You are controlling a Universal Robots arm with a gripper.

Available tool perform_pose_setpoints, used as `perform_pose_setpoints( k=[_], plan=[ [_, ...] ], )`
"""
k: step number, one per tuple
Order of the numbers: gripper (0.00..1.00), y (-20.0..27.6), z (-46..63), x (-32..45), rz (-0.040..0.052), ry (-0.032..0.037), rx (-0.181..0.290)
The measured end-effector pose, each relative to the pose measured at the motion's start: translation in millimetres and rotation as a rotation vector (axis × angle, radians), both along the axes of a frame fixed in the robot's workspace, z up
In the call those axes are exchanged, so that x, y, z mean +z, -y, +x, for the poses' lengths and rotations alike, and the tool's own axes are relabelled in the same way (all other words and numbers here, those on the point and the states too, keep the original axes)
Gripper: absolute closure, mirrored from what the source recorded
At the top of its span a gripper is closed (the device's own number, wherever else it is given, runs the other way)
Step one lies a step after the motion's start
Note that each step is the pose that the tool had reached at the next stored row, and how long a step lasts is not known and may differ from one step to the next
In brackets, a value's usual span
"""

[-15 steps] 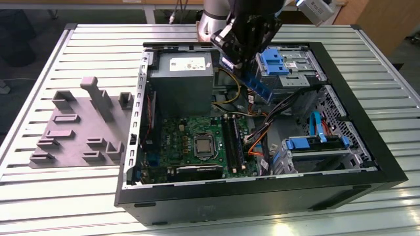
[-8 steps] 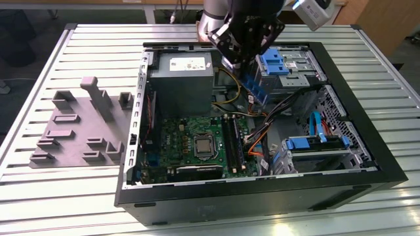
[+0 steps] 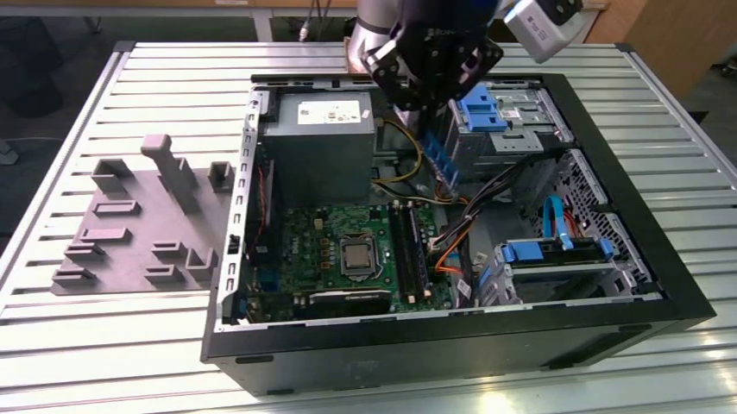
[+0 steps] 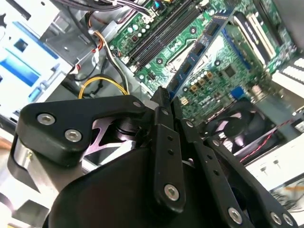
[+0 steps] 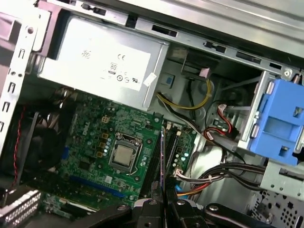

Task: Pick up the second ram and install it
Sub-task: 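Insert the second ram into the second slot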

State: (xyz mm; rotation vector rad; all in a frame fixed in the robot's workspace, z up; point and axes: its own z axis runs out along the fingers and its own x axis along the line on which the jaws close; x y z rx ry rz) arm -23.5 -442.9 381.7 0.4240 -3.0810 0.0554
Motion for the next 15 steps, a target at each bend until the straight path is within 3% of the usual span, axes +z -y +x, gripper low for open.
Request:
perform_pose_setpoints(
  k=[11,15],
  plan=[
    [0.86,0.0,0.0,-2.7,0.0,0.0012,-0.198],
    [0.86,-0.1,0.0,-4.0,-0.0005,0.0103,-0.24]
  ],
)
